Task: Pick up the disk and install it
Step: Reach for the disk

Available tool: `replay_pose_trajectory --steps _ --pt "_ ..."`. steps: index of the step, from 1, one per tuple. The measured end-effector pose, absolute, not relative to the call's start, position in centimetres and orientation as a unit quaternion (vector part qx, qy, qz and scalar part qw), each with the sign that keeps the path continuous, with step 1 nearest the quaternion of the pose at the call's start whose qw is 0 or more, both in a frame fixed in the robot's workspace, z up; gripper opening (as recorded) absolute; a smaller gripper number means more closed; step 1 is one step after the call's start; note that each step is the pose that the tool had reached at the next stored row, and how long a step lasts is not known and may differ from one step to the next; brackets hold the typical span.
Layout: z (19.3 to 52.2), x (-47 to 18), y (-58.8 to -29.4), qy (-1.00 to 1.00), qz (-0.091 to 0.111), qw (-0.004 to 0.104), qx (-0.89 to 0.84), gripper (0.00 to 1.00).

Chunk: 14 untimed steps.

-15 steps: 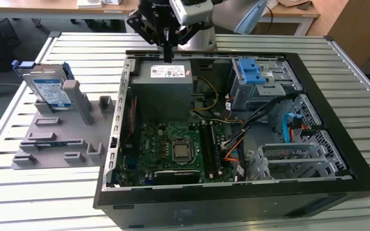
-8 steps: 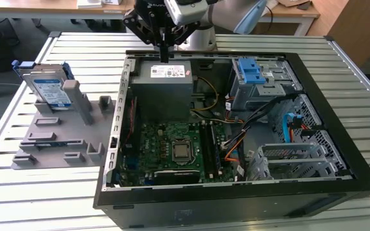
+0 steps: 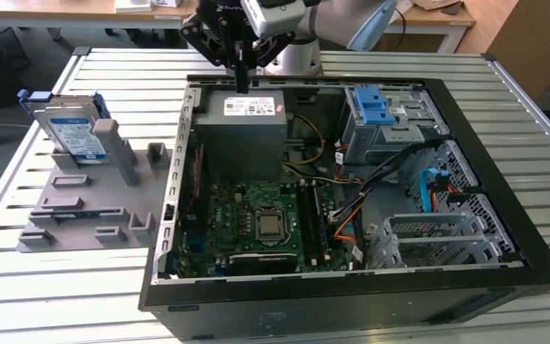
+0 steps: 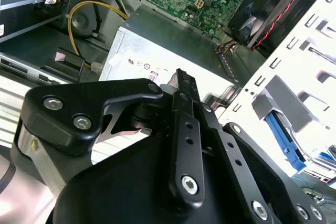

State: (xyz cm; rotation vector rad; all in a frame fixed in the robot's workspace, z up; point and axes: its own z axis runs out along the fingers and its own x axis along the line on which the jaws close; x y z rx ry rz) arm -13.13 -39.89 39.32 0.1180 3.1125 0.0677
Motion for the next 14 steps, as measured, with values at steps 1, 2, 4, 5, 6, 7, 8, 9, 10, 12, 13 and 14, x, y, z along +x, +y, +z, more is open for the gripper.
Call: replay_pose_trajectory --steps 1,2,4,5,6,7,8,9,10,12,13,14 --pt "39.32 -13.15 -39.89 0.999 0.022 0.013 0.038 0.11" --pt "39.31 -13.17 -39.89 0.999 0.022 0.013 0.038 0.11" --pt "39.31 -13.22 -39.89 0.999 0.022 0.013 0.038 0.11" --pt "39.31 -13.24 -39.88 0.999 0.022 0.013 0.038 0.11" --pt "39.30 -13.26 -39.85 0.999 0.022 0.013 0.038 0.11" --pt "39.31 -13.28 -39.79 0.999 0.022 0.013 0.038 0.11" --pt "39.30 -13.30 -39.72 0.999 0.022 0.013 0.038 0.11" --pt "39.30 -13.33 -39.62 0.999 0.022 0.013 0.038 0.11" --pt "39.29 -13.37 -39.52 0.999 0.022 0.013 0.038 0.11" --pt "39.28 -13.49 -39.29 0.999 0.022 0.013 0.038 0.11" --pt "39.27 -13.57 -39.18 0.999 0.022 0.013 0.038 0.11" --pt "39.26 -13.66 -39.10 0.999 0.022 0.013 0.038 0.11"
